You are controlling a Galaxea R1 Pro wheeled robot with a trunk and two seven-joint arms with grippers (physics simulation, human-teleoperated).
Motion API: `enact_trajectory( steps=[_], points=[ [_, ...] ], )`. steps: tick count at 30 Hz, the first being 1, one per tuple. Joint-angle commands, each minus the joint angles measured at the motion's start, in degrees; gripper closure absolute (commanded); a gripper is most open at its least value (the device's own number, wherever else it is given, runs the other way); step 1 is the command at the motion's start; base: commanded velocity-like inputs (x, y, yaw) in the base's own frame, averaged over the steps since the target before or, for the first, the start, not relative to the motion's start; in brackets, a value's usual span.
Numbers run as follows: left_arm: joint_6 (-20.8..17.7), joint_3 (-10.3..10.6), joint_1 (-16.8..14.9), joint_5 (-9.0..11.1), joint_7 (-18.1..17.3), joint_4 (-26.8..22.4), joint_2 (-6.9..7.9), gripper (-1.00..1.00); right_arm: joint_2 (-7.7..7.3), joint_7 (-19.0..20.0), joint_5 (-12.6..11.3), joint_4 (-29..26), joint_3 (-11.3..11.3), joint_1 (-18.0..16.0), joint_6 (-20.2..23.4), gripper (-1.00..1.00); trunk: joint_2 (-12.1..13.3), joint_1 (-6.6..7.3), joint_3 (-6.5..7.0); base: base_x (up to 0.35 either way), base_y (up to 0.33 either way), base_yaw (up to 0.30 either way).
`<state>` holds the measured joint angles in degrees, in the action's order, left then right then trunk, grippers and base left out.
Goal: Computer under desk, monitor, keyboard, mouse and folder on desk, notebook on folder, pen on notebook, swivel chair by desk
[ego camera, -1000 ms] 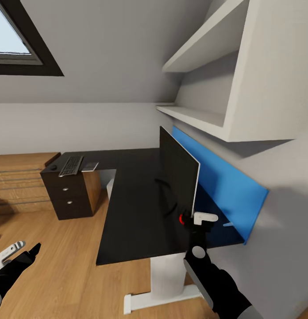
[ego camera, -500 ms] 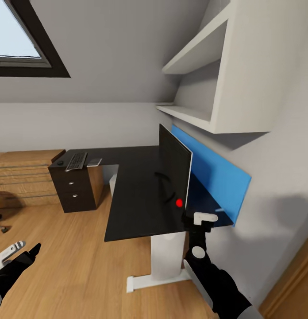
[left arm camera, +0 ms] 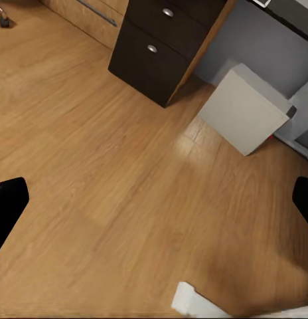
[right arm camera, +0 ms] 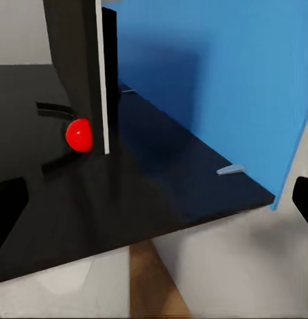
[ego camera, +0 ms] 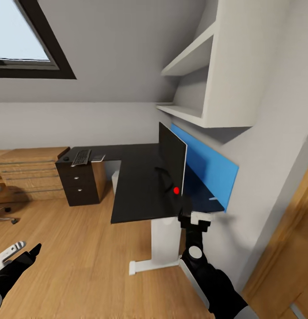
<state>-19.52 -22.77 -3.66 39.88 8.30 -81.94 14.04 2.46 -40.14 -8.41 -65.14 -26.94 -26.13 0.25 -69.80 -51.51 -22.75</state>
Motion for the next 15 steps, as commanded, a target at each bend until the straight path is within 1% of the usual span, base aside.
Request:
enact_trajectory(
  steps=[1, 3, 4, 6, 7, 8, 9, 10, 11, 13, 14, 15],
  points=[
    [-0.4, 1.7, 0.0, 0.6, 0.5, 1.6, -0.13, -1.00, 0.18, -0.1, -0.4, 0.8, -0.3, -0.1, -0.3, -1.00, 0.0, 0.03, -0.07, -0.332, 0.000, 0.000],
    [-0.4, 2.8, 0.0, 0.6, 0.5, 4.1, -0.16, -1.00, 0.34, -0.1, -0.5, 2.7, -0.4, -0.1, -1.1, -1.00, 0.0, 0.03, -0.07, -0.332, 0.000, 0.000],
    [-0.3, 3.2, 0.0, 0.5, 0.4, 5.9, -0.19, -1.00, 0.45, -0.1, -0.6, 3.8, -0.4, -0.1, -1.8, -1.00, 0.0, 0.03, -0.07, -0.328, 0.000, 0.000],
    [-0.3, 3.6, 0.0, 0.2, 0.4, 8.1, -0.20, -1.00, 0.57, -0.2, -0.6, 5.2, -0.5, 0.0, -2.5, -1.00, 0.0, 0.03, -0.07, -0.312, 0.000, 0.000],
    [-0.2, 4.2, 0.0, -0.4, 0.4, 10.3, -0.28, -1.00, 0.67, -0.2, -0.6, 7.2, -0.5, 0.0, -3.2, -1.00, 0.0, 0.03, -0.07, -0.250, 0.000, 0.000],
    [-0.1, 4.5, 0.0, -0.8, 0.3, 11.5, -0.41, -1.00, 0.73, -0.1, -0.6, 8.5, -0.5, 0.1, -3.6, -1.00, 0.0, 0.03, -0.07, -0.212, 0.000, 0.000],
    [0.0, 5.3, 0.0, -2.2, 0.3, 14.1, -0.86, -1.00, 0.81, 0.0, -0.6, 11.8, -0.5, 0.5, -4.6, -1.00, 0.0, 0.03, -0.07, -0.136, 0.000, 0.000],
    [0.1, 6.0, 0.0, -4.2, 0.3, 17.1, -1.56, -1.00, 0.90, 0.0, -0.6, 15.7, -0.6, 0.9, -6.1, -1.00, 0.0, 0.03, -0.07, -0.087, 0.000, 0.000],
    [0.5, 6.5, 0.0, -6.6, 0.2, 20.2, -2.34, -1.00, 1.05, 0.2, -0.6, 20.1, -0.6, 1.1, -8.4, -1.00, 0.0, 0.03, -0.07, -0.056, 0.000, 0.000],
    [2.4, 7.1, 0.0, -12.2, 0.1, 26.0, -3.90, -1.00, 1.35, 1.3, -0.6, 29.8, -0.7, 1.4, -15.2, -1.00, 0.0, 0.03, -0.07, -0.029, 0.000, 0.000],
    [3.2, 7.2, 0.0, -13.5, 0.1, 27.2, -4.27, -1.00, 1.40, 1.7, -0.6, 32.3, -0.7, 1.5, -17.2, -1.00, 0.0, 0.03, -0.07, -0.018, 0.000, 0.000],
    [5.6, 7.3, 0.0, -15.7, 0.1, 29.6, -5.01, -1.00, 1.48, 3.0, -0.6, 37.3, -0.7, 1.5, -21.4, -1.00, 0.0, 0.03, -0.07, -0.012, 0.000, 0.000]
  ],
)
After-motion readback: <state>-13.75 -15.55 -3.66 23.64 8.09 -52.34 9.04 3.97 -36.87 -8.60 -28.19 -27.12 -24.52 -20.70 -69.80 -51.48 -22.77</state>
